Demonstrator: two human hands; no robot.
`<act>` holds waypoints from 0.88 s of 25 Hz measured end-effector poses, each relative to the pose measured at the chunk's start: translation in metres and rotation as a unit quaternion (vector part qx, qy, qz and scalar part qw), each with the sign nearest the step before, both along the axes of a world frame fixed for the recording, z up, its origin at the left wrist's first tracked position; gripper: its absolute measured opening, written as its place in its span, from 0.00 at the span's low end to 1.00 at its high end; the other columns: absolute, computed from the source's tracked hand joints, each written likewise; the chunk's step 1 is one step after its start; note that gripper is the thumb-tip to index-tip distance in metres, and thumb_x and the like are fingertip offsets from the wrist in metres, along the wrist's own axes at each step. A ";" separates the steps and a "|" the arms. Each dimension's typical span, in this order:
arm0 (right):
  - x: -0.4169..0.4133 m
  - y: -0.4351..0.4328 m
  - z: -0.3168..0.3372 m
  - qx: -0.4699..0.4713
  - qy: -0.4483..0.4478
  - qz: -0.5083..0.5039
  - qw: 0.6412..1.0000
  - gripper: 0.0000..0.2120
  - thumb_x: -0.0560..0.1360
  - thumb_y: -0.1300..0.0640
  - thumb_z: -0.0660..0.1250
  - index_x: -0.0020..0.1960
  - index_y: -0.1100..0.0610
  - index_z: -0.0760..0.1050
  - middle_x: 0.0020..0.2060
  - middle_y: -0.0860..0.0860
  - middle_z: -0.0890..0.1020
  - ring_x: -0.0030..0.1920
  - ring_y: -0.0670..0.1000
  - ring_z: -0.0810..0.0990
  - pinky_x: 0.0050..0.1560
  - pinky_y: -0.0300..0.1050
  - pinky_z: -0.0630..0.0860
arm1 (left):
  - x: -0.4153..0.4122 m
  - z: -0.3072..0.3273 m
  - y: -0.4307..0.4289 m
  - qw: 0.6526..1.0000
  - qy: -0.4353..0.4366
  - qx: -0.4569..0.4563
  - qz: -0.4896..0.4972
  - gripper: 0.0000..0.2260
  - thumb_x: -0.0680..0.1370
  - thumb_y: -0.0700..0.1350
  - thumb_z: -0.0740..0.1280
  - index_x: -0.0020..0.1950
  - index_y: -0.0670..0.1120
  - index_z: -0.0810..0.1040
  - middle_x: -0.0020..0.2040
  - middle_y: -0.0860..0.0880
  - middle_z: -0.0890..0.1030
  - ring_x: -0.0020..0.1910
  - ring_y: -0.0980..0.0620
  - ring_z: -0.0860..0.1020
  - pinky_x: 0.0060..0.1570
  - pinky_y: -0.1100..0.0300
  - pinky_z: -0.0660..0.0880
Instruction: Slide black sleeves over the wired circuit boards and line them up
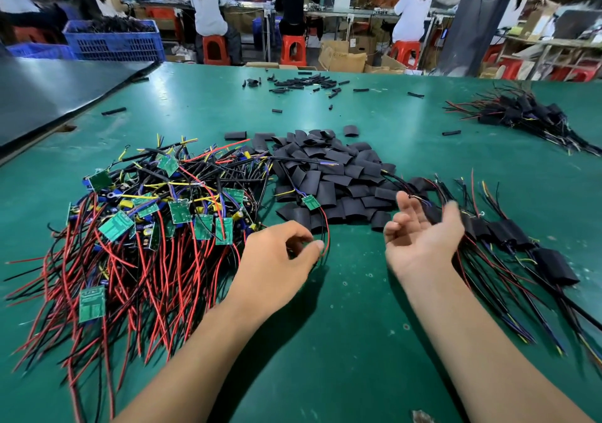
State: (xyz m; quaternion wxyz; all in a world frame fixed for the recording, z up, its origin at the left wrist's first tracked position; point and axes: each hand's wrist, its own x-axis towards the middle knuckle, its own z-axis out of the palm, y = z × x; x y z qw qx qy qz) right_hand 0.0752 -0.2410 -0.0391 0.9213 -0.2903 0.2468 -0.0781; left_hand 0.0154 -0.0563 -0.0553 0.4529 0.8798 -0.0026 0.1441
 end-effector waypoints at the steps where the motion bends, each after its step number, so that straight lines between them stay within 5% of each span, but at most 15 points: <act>1: 0.001 0.004 -0.002 -0.066 0.001 0.031 0.997 0.16 0.82 0.44 0.60 0.45 0.54 0.75 0.38 0.51 0.84 0.21 0.45 0.70 0.23 0.34 0.65 | -0.001 0.000 0.000 0.999 0.006 0.030 -0.012 0.07 0.73 0.53 0.74 0.43 0.51 0.82 0.33 0.56 0.80 0.32 0.62 0.75 0.35 0.71 0.69; 3: 0.001 0.015 -0.007 -0.237 -0.004 0.101 0.966 0.07 0.81 0.53 0.65 0.46 0.54 0.78 0.36 0.49 0.84 0.22 0.44 0.69 0.23 0.34 0.65 | -0.002 -0.001 0.001 0.993 0.024 0.108 -0.040 0.13 0.72 0.61 0.72 0.47 0.53 0.81 0.38 0.56 0.80 0.38 0.59 0.77 0.42 0.63 0.73; 5: -0.001 0.025 -0.015 -0.437 -0.045 0.156 0.885 0.03 0.79 0.57 0.68 0.48 0.53 0.80 0.38 0.48 0.84 0.25 0.44 0.74 0.27 0.36 0.68 | -0.003 0.000 0.000 0.982 0.040 0.173 -0.057 0.12 0.72 0.60 0.71 0.49 0.54 0.80 0.44 0.55 0.81 0.46 0.53 0.78 0.47 0.57 0.75; 7: -0.004 0.031 -0.023 -0.622 -0.076 0.174 0.760 0.04 0.76 0.56 0.70 0.50 0.51 0.83 0.41 0.45 0.85 0.35 0.44 0.81 0.39 0.35 0.74 | -0.002 -0.001 0.000 0.985 0.026 0.160 -0.060 0.07 0.75 0.53 0.71 0.49 0.52 0.82 0.45 0.54 0.83 0.47 0.50 0.79 0.47 0.54 0.76; 9: -0.006 0.033 -0.024 -0.672 -0.091 0.178 0.713 0.06 0.76 0.52 0.71 0.52 0.50 0.83 0.43 0.44 0.85 0.40 0.43 0.82 0.44 0.29 0.72 | -0.003 -0.002 -0.001 0.995 -0.012 0.084 -0.054 0.03 0.76 0.47 0.71 0.45 0.49 0.83 0.40 0.55 0.83 0.43 0.55 0.80 0.46 0.58 0.76; 12: -0.004 0.033 -0.022 -0.590 -0.098 0.223 0.770 0.11 0.77 0.49 0.70 0.56 0.52 0.82 0.43 0.48 0.86 0.35 0.45 0.81 0.42 0.38 0.77 | -0.004 0.000 -0.006 0.993 -0.095 0.012 -0.070 0.03 0.74 0.41 0.74 0.43 0.49 0.85 0.37 0.57 0.82 0.40 0.60 0.78 0.43 0.69 0.72; 15: -0.005 0.037 -0.019 -0.454 -0.072 0.253 0.852 0.11 0.76 0.54 0.73 0.56 0.57 0.80 0.38 0.53 0.84 0.29 0.46 0.76 0.33 0.43 0.74 | -0.006 -0.003 -0.011 0.984 -0.127 0.004 -0.128 0.03 0.73 0.42 0.75 0.46 0.49 0.86 0.40 0.55 0.84 0.41 0.58 0.80 0.45 0.62 0.75; 17: -0.003 0.035 -0.019 -0.430 -0.048 0.259 0.864 0.14 0.74 0.58 0.75 0.58 0.59 0.79 0.35 0.52 0.82 0.27 0.45 0.75 0.30 0.39 0.72 | -0.005 -0.006 -0.012 0.980 -0.127 0.001 -0.155 0.04 0.74 0.42 0.74 0.47 0.48 0.86 0.43 0.55 0.83 0.43 0.58 0.80 0.47 0.60 0.75; 22: -0.001 0.029 -0.017 -0.414 -0.034 0.290 0.862 0.14 0.71 0.63 0.76 0.56 0.60 0.81 0.41 0.53 0.87 0.37 0.48 0.84 0.38 0.40 0.78 | -0.006 -0.008 -0.017 0.968 -0.141 -0.010 -0.205 0.04 0.74 0.40 0.73 0.47 0.47 0.86 0.48 0.57 0.83 0.49 0.61 0.81 0.54 0.64 0.75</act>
